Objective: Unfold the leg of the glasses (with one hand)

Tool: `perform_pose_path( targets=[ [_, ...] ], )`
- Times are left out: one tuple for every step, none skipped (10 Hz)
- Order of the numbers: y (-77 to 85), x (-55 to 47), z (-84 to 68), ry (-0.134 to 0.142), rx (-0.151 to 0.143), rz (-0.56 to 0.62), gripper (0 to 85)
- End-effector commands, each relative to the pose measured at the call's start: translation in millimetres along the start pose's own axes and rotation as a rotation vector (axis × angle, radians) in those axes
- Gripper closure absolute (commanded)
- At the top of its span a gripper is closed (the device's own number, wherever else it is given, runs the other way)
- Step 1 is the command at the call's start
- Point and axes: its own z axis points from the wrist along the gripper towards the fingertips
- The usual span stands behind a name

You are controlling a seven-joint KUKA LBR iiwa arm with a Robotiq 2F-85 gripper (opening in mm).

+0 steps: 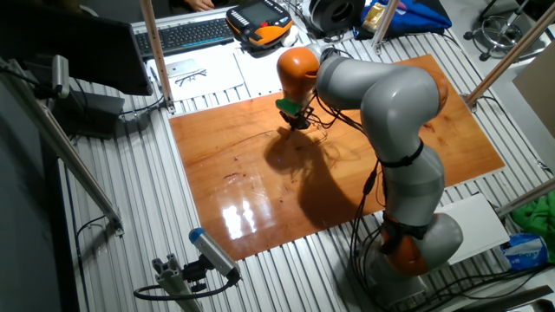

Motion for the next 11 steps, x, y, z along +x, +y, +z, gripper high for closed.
perform_pose_path(
  targets=[
    [-1.8, 0.3, -3.7, 0.012, 0.004, -0.016, 85.0],
    [-4.3, 2.0, -9.5, 0.024, 0.004, -0.052, 85.0],
    [-6.5, 3.9, -14.7, 0.026, -0.001, -0.095, 85.0],
    [-8.8, 5.0, -19.5, 0.021, -0.009, -0.141, 85.0],
    [-14.7, 4.2, -25.4, -0.011, -0.016, -0.252, 85.0],
    [-22.9, 0.7, -29.2, -0.036, -0.014, -0.376, 85.0],
    [-33.1, -5.4, -32.0, -0.067, -0.021, -0.530, 85.0],
    [-40.3, -10.3, -35.8, -0.074, -0.026, -0.656, 85.0],
    [-45.3, -11.2, -43.2, -0.066, -0.008, -0.731, 85.0],
    [-49.7, -10.7, -51.0, -0.023, -0.036, -0.719, 85.0],
    [-53.6, -8.0, -56.9, 0.009, -0.068, -0.695, 85.0]
  ],
)
